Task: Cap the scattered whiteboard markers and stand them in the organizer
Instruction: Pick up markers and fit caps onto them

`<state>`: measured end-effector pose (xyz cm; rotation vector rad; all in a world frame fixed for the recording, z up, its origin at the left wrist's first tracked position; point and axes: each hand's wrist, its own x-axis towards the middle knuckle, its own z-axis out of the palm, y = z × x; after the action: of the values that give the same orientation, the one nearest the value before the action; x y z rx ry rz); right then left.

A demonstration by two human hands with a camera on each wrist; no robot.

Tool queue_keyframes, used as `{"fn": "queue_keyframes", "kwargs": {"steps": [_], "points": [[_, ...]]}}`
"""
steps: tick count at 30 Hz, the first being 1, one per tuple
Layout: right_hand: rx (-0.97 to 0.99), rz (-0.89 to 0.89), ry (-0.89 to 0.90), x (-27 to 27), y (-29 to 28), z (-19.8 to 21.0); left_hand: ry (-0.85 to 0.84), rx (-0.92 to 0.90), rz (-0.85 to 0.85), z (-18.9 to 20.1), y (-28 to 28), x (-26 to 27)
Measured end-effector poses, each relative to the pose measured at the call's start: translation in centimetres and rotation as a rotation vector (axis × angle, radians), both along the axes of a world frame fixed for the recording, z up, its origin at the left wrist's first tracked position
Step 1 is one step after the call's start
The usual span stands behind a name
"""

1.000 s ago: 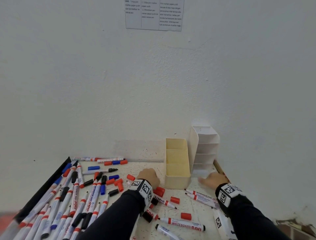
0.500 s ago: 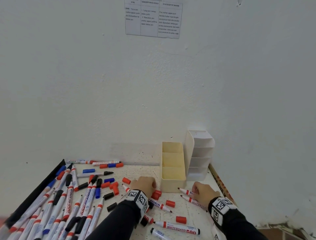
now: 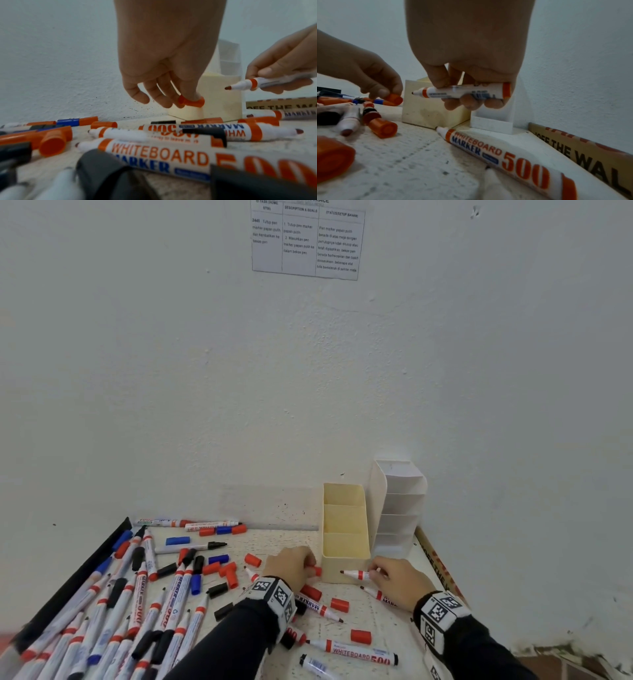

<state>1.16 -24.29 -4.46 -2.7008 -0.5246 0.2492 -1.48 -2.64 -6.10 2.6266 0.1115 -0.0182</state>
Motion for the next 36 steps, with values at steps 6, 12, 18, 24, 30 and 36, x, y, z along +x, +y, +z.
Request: {"fn": "queue_keyframes", "kwargs": {"steps": [6,12,18,24,30,36], "points": [[0.111,0.066,-0.021,-1.2,1.9,0.8,-0.081,-0.235,-0.12,1.0,0.2,-2.1],[0.083,0.109,-0.094,-2.4,2.4,1.6,-0.063,-0.306,-0.06,1.2,1.2,-3.9],[0.027,0.178,-0.178,-3.9,3.2,1.9,-0.041,-0.251,-0.097,1.9,2.1,-5.9],[0.069,0.117,-0.182,-4.9,3.7,1.7,-0.085,-0.427,0.07,2.3,2.8,-7.2],[0.12,0.144,-0.195,-5.9,4.3,1.7,-0.055,-0.802,0.177,2.7,2.8,-7.9],[0.184,0.14,-0.198,-6.6,4.3,1.5,-0.026,-0.937,0.185,2.6,3.2,-8.6]]}}
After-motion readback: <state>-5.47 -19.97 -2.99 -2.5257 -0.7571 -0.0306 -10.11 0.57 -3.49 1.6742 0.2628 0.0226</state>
